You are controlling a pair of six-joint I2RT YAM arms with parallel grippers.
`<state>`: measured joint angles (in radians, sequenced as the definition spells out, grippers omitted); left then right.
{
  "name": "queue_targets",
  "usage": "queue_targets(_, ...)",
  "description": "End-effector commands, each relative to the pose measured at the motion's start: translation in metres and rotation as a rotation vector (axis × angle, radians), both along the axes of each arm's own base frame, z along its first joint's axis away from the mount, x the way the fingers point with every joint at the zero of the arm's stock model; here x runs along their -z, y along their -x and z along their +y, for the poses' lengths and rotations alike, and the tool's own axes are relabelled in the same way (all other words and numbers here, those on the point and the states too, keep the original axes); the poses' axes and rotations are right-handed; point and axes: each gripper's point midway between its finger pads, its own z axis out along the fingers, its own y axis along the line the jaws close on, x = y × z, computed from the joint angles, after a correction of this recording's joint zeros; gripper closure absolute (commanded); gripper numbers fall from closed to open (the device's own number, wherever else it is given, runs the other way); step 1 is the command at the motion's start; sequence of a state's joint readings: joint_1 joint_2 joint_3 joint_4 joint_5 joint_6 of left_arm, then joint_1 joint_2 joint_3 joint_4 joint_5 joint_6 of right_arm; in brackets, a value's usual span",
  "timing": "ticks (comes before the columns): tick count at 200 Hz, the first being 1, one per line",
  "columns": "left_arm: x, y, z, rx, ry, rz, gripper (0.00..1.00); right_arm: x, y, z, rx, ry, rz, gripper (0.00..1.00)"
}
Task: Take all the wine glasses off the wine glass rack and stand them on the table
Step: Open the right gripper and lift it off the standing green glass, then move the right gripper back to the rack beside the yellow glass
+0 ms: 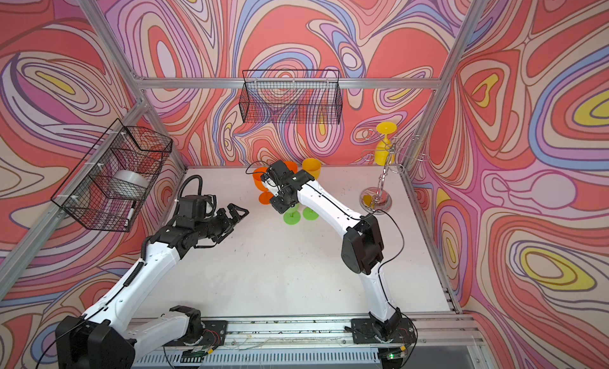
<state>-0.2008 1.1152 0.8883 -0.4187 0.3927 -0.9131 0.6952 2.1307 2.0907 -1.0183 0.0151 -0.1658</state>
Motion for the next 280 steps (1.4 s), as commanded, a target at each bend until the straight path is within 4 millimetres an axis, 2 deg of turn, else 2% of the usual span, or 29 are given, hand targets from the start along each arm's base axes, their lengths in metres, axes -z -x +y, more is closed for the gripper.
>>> queue_targets(1,-0.023,-0.009,0.001,-0.005,0.011,-0.065,0.01,-0.004,-0.002,-0.001,-0.01,0.013,-0.017,0.89)
queue_targets(34,-0.047,-0.012,0.009,-0.01,-0.033,-0.125,0.0,-0.025,-0.001,-0.001,-0.022,-0.018,-0.055,0.65)
queue_targets(56,-0.071,-0.014,0.021,-0.026,-0.102,-0.194,0.0,-0.052,0.002,0.0,-0.026,-0.07,-0.094,0.56)
queue_targets(68,-0.084,-0.014,0.027,-0.037,-0.14,-0.236,0.0,-0.074,0.006,0.0,-0.03,-0.114,-0.123,0.54)
queue_targets(92,-0.11,-0.013,0.038,-0.054,-0.213,-0.325,0.0,-0.131,0.024,-0.001,-0.046,-0.256,-0.209,0.51)
queue_targets(102,-0.119,-0.012,0.04,-0.052,-0.237,-0.364,0.0,-0.16,0.034,-0.006,-0.047,-0.323,-0.264,0.49)
queue_targets(105,-0.122,-0.012,0.041,-0.05,-0.244,-0.375,0.0,-0.176,0.038,-0.01,-0.044,-0.356,-0.297,0.49)
queue_targets(112,-0.127,-0.012,0.042,-0.049,-0.257,-0.399,0.0,-0.198,0.044,-0.015,-0.034,-0.409,-0.346,0.47)
queue_targets(122,-0.134,-0.012,0.043,-0.043,-0.277,-0.436,0.0,-0.229,0.049,-0.028,0.007,-0.468,-0.431,0.45)
queue_targets(137,-0.147,-0.013,0.038,-0.005,-0.293,-0.505,0.0,-0.272,0.051,-0.054,0.088,-0.572,-0.533,0.43)
queue_targets(149,-0.162,-0.014,0.03,0.043,-0.287,-0.58,0.0,-0.298,0.043,-0.082,0.181,-0.663,-0.577,0.42)
queue_targets(167,-0.183,-0.015,0.012,0.124,-0.336,-0.692,0.0,-0.316,0.016,-0.138,0.382,-0.758,-0.589,0.43)
queue_targets(193,-0.205,-0.008,-0.033,0.305,-0.482,-0.845,0.0,-0.317,-0.021,-0.22,0.661,-0.854,-0.561,0.41)
queue_targets(211,-0.206,0.0,-0.069,0.462,-0.54,-0.918,0.0,-0.315,-0.036,-0.273,0.831,-0.938,-0.555,0.4)
queue_targets(236,-0.181,0.009,-0.103,0.644,-0.55,-0.938,0.0,-0.3,-0.052,-0.349,1.023,-1.126,-0.48,0.42)
queue_targets(249,-0.165,0.015,-0.114,0.712,-0.557,-0.938,0.0,-0.289,-0.06,-0.38,1.098,-1.209,-0.434,0.43)
queue_targets(262,-0.152,0.024,-0.122,0.776,-0.583,-0.948,0.0,-0.279,-0.068,-0.404,1.147,-1.276,-0.394,0.45)
queue_targets(280,-0.136,0.029,-0.128,0.815,-0.602,-0.934,0.0,-0.276,-0.076,-0.421,1.168,-1.331,-0.379,0.46)
